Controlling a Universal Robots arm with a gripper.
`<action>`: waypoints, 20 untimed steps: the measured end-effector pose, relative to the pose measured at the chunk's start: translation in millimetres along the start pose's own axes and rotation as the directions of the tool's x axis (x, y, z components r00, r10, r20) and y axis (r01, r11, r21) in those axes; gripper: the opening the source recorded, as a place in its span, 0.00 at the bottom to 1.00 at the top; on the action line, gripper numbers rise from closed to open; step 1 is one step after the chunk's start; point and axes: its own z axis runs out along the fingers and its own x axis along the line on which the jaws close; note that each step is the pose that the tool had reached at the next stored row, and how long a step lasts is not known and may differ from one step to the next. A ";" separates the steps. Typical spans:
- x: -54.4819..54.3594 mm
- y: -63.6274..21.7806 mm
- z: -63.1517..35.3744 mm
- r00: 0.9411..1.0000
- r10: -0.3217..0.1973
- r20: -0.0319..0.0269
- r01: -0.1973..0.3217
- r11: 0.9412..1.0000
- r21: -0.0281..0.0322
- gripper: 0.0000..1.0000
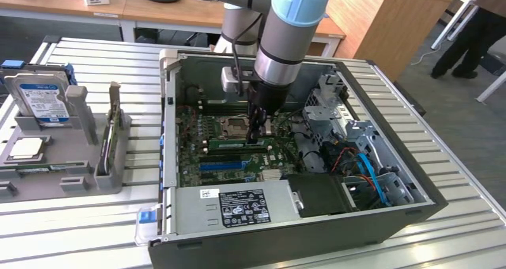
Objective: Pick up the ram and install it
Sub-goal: 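Insert the ram into the slot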
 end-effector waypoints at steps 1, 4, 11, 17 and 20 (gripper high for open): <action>0.0 0.0 0.1 1.000 0.000 0.000 0.000 1.000 0.000 0.12; 0.0 0.0 0.2 1.000 0.001 0.000 -0.001 1.000 0.000 0.12; 0.0 0.0 1.1 1.000 0.001 0.000 -0.001 1.000 0.000 0.12; 0.1 -0.1 2.0 1.000 0.001 0.000 -0.001 1.000 0.000 0.12; 0.1 -0.1 2.2 1.000 0.001 0.000 -0.001 1.000 0.000 0.12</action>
